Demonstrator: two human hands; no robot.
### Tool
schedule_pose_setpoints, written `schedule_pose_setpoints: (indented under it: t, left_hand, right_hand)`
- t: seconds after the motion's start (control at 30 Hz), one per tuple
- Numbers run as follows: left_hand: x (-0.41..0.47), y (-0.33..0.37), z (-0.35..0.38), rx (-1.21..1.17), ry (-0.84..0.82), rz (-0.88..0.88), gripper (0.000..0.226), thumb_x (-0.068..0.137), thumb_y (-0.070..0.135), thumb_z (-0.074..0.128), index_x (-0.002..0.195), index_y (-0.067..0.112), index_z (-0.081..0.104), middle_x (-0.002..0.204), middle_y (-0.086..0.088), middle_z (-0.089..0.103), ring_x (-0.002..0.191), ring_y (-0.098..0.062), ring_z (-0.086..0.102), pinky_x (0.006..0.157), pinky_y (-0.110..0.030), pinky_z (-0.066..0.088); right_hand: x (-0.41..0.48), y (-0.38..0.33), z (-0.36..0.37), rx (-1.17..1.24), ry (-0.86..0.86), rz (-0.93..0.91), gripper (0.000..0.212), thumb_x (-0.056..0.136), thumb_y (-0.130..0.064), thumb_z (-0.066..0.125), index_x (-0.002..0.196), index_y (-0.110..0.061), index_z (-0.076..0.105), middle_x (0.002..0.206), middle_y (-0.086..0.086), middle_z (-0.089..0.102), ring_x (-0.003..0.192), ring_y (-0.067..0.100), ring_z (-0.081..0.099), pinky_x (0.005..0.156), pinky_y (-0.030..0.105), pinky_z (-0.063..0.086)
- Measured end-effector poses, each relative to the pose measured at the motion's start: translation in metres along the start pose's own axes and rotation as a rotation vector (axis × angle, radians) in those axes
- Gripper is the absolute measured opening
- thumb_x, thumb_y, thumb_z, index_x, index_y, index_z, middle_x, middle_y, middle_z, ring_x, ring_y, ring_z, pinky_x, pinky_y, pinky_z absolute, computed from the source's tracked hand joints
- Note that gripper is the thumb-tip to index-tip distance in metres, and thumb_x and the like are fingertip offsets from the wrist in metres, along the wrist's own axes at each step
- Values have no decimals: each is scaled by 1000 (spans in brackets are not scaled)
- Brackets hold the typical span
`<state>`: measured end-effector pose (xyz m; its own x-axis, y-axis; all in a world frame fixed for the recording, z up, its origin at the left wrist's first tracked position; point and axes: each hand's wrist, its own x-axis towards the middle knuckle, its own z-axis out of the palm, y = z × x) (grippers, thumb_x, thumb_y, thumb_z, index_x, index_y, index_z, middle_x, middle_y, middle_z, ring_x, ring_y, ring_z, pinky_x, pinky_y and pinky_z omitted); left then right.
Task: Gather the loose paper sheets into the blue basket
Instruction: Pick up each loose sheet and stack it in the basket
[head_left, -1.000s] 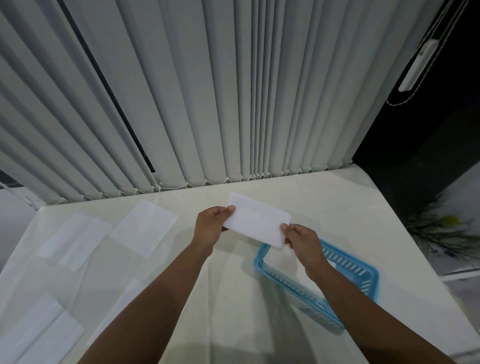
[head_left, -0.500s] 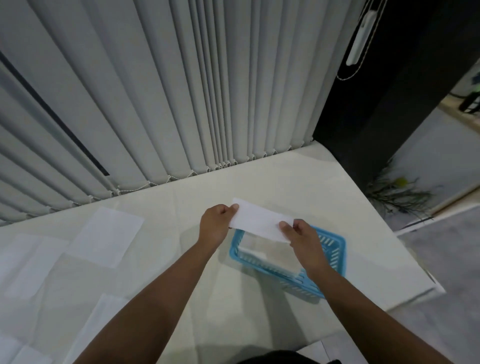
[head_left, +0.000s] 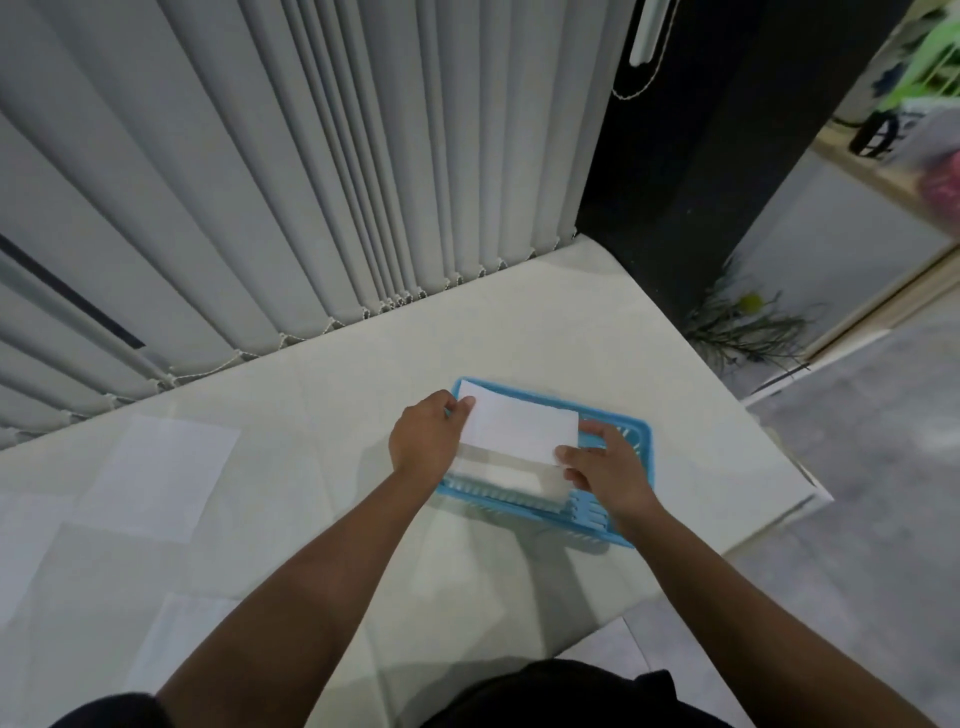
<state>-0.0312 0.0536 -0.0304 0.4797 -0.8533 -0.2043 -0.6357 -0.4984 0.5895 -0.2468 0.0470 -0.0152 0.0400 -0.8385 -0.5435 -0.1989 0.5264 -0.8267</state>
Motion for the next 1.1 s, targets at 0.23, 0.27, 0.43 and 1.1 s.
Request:
schedule_pose_setpoints:
  t: [0.23, 0.27, 0.43, 1.1]
  left_hand:
    - [-2, -15, 2, -42, -73, 27, 34, 90, 48, 55, 99, 17, 63, 95, 1, 69, 86, -21, 61, 70, -27, 40]
    - [-3, -16, 2, -43, -71, 37, 34, 90, 48, 55, 100, 16, 62, 94, 2, 68, 83, -18, 59, 69, -27, 39]
    - [-4, -22, 3, -61, -75, 46, 31, 89, 46, 58, 97, 17, 63, 88, 5, 64, 81, -15, 58, 64, -27, 39]
    - [-11, -40, 14, 36, 49, 155, 32, 97, 30, 46, 124, 27, 64, 149, -2, 39, 135, -23, 32, 111, -36, 30]
  right_hand:
    - [-2, 15, -2, -170, 77, -44, 24, 77, -18, 76, 93, -22, 58, 88, 5, 64, 70, 18, 61, 65, 28, 44]
    - [-2, 16, -1, -186, 79, -53, 25, 76, -17, 77, 88, -24, 56, 89, 5, 64, 73, 18, 60, 69, 31, 45]
    - [-4, 20, 2, -308, 70, -103, 27, 76, -18, 78, 86, -22, 53, 83, 0, 63, 74, 17, 59, 73, 33, 46]
    - [-10, 30, 7, -433, 53, -76, 62, 96, -32, 53, 150, -15, 28, 150, 8, 41, 137, 25, 39, 111, 37, 32]
